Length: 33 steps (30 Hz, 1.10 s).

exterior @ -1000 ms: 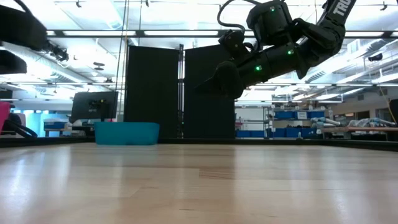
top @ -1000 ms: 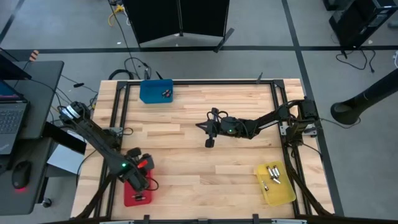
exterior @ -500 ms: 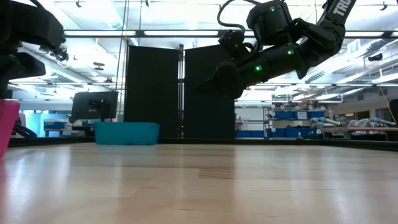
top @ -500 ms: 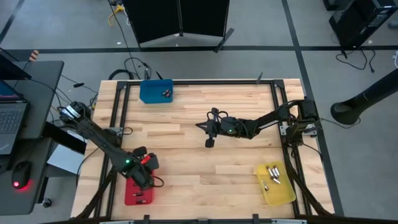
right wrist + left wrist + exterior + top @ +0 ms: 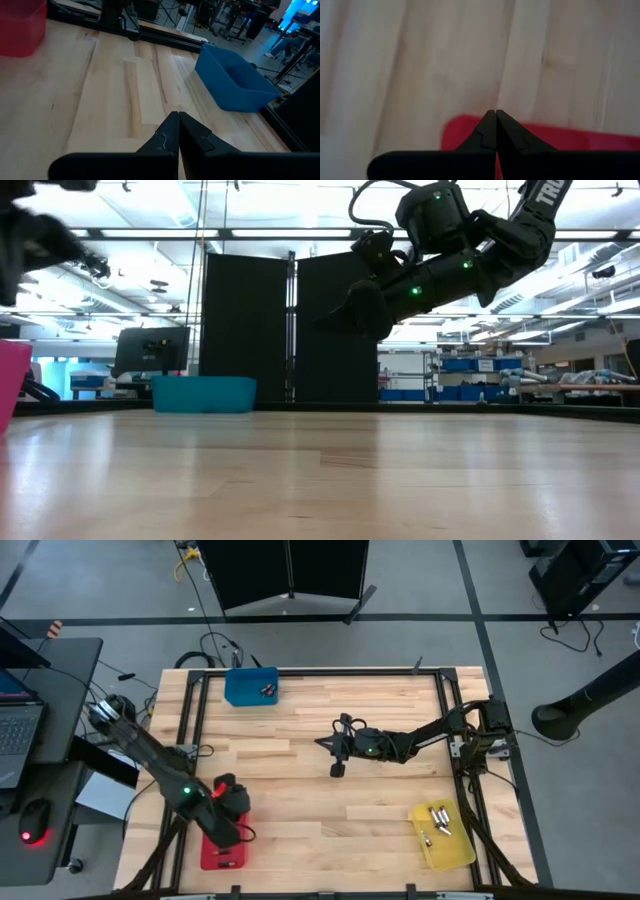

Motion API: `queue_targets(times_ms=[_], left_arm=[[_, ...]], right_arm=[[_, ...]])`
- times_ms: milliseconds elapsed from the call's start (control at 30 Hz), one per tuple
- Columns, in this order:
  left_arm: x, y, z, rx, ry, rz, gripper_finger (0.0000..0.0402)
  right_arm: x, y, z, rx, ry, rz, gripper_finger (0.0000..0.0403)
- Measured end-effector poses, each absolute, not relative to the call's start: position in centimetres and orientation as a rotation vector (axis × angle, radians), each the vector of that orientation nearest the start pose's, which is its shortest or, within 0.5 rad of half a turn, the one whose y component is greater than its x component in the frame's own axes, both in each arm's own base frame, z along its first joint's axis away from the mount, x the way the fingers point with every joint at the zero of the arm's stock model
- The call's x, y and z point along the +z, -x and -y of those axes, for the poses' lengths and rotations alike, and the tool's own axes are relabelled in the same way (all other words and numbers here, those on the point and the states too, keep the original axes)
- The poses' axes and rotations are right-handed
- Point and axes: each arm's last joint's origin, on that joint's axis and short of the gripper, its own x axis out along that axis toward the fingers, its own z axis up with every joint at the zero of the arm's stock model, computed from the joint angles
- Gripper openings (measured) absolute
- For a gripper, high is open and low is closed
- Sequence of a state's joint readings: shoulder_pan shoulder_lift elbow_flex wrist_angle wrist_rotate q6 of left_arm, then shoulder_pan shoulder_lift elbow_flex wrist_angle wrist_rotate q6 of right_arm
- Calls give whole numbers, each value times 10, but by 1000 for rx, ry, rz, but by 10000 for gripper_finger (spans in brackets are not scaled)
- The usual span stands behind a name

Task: Sort batteries
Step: Return to Home Position

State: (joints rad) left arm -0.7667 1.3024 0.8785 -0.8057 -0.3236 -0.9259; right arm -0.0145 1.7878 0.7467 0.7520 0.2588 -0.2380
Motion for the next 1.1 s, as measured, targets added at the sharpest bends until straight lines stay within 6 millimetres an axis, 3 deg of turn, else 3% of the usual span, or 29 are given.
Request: queue_targets(times_ms=[267, 633, 833, 1100], left_arm=[[239, -168, 131, 45, 159, -861, 3], [220, -174, 86, -42, 75, -543, 1], [218, -184, 59, -99, 17, -389, 1], [223, -193, 31, -50, -97, -291, 2]], right_arm=[[153, -345, 3, -177, 247, -304, 12], [154, -345, 6, -83, 191, -281, 12], [154, -345, 5, -38, 188, -278, 11], [158, -338, 11, -7, 199, -290, 5]])
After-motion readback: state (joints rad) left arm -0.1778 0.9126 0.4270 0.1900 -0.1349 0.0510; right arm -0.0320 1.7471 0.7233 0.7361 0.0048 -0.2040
